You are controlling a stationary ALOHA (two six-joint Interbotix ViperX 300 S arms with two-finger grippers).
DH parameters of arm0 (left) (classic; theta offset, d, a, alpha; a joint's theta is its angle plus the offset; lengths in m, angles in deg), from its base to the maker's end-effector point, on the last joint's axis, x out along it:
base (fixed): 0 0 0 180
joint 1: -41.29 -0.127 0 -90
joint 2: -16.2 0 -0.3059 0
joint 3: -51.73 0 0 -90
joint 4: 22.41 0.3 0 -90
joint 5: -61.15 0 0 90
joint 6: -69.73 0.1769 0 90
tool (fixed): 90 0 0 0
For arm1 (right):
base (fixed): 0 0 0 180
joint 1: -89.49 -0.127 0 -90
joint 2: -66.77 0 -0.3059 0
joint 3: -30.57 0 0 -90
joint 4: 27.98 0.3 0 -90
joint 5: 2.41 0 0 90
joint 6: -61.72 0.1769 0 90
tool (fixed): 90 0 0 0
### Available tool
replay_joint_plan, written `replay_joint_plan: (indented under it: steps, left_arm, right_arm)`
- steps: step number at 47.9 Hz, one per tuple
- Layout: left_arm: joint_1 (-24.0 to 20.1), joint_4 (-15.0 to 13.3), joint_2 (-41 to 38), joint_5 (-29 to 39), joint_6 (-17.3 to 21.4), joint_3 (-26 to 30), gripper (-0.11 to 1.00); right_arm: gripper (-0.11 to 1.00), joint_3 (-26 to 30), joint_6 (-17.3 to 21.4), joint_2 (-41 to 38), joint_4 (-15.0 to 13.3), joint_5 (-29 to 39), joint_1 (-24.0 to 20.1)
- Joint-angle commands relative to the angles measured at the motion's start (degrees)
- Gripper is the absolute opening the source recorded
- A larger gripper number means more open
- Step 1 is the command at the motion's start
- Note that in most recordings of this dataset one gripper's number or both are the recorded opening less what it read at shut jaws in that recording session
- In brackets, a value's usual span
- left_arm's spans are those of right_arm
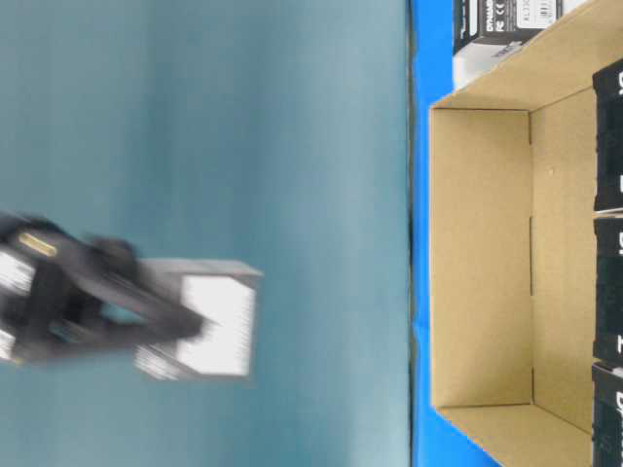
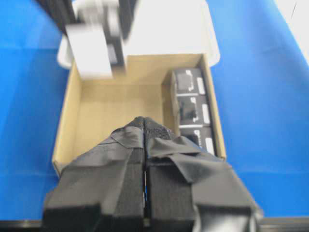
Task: Pick the box from inside the cardboard box.
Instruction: 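Lift the package out and carry it right over the white tray, then lower the package into the white tray below the two packages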
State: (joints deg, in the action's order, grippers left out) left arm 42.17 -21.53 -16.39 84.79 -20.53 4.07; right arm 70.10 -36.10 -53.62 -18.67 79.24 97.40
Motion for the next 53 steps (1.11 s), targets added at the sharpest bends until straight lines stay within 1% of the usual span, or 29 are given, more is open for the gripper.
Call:
replay_joint_plan:
  steps: [1,6,16,23,28,31,39,45,53]
  left_arm:
    - [0.4,0.2,-0.4,-0.3,-0.1,1.9,-0.06]
    - [1.0,0.2,-0.4,-0.3,-0.2,2.0,-0.06]
    - [0.9,0.2,-0.4,-0.3,-0.3,2.0,-0.06]
    - [0.9,0.2,-0.5,-0.3,-0.4,2.1,-0.06]
    - [0.9,0.2,-0.6,-0.3,-0.4,2.2,-0.06]
    - [1.0,0.2,-0.6,-0.3,-0.4,2.1,-0.06]
    - [0.9,0.1,-0.6,-0.3,-0.3,2.1,-0.06]
    - [0.9,0.2,-0.7,-0.3,-0.4,2.2,-0.06]
    - [0.9,0.1,-0.7,-0.3,-0.5,2.3,-0.06]
  right_arm:
    - [0.61,1.8,0.0,2.7,0.0,3.4,0.0]
    - [0.61,2.2,0.4,4.6,-0.1,6.8,0.2]
    - [0.61,1.5,0.8,8.1,-0.1,8.4,0.4]
    - [0.61,-3.2,1.6,12.6,-0.1,8.1,0.5]
    - [0.61,-9.8,3.0,17.0,-0.1,7.4,0.9]
    - [0.61,-14.2,3.5,19.5,-0.1,5.6,0.9]
    - [0.61,-26.6,3.9,25.8,-0.2,-1.8,0.9]
    - [0.61,-36.4,3.8,29.3,-1.1,-7.7,0.8]
    - [0.61,-45.4,3.9,32.7,-1.1,-13.4,0.5]
